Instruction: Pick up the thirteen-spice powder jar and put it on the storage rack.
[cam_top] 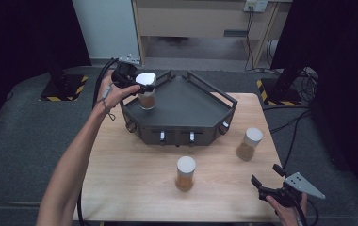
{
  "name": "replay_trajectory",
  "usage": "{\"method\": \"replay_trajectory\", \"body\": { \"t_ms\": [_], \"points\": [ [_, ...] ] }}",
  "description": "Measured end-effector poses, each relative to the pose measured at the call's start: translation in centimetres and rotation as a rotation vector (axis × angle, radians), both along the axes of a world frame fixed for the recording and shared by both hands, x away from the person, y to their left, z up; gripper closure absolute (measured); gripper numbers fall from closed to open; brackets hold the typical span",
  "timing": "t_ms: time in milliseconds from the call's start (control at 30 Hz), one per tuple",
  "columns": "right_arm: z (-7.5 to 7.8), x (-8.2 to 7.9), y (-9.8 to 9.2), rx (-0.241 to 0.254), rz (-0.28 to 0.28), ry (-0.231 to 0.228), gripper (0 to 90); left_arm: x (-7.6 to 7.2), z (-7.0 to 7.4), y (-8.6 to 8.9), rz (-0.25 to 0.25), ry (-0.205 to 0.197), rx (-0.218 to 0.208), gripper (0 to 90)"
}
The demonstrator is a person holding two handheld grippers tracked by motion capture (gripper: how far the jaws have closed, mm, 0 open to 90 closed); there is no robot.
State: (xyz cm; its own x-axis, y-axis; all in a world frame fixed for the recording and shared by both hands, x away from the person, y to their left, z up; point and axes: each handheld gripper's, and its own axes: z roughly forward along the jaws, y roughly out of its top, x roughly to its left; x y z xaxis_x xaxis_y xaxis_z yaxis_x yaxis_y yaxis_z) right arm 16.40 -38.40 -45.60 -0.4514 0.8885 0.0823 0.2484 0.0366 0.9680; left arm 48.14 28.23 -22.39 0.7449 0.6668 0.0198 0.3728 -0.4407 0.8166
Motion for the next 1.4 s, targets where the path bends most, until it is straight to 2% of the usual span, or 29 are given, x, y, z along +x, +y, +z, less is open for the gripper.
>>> {"method": "replay_trajectory", "body": {
  "t_ms": [267, 767, 833, 1400],
  "points": [
    [0.0, 0.0, -0.1, 0.002, 0.001, -0.001, 1.4, 0.5, -0.9, -0.3, 0.006, 0.008, -0.017, 29.4],
    [-0.1, 0.1, -0.1, 0.002, 0.003, 0.004, 1.4, 1.3, -2.3, -0.7, 0.008, 0.032, -0.007, 29.5],
    [-0.1, 0.1, -0.1, 0.003, 0.002, 0.004, 1.4, 1.4, -2.4, -0.6, 0.002, 0.036, -0.016, 29.5],
    [-0.1, 0.1, -0.1, 0.002, 0.003, 0.004, 1.4, 1.2, -2.9, -0.3, 0.003, 0.021, -0.038, 28.6]
  ]
}}
